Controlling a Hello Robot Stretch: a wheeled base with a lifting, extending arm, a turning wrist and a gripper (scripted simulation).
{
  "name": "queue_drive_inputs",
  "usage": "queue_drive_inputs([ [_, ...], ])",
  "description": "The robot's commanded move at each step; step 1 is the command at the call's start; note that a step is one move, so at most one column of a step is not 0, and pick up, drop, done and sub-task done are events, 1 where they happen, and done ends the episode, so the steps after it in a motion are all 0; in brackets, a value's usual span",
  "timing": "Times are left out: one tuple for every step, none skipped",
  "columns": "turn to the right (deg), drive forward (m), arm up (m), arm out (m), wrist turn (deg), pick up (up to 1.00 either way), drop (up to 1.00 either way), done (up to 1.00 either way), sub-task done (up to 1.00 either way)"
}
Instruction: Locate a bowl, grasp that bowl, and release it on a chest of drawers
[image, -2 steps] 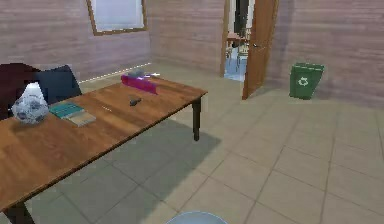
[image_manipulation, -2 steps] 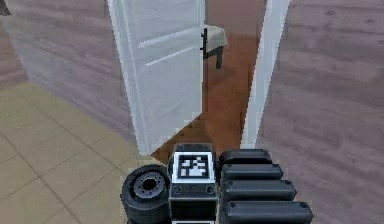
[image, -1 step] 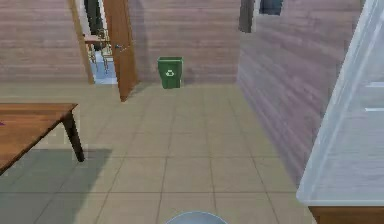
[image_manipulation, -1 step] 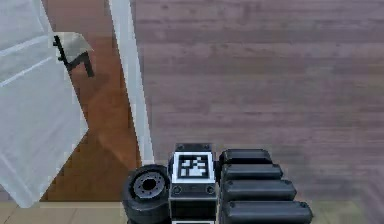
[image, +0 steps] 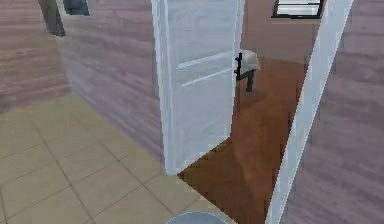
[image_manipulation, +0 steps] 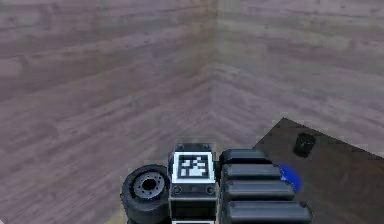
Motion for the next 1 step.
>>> queue_drive_inputs([
  [45.0,0.0,0.0,0.0,0.0,0.0,0.0,0.0,0.0],
])
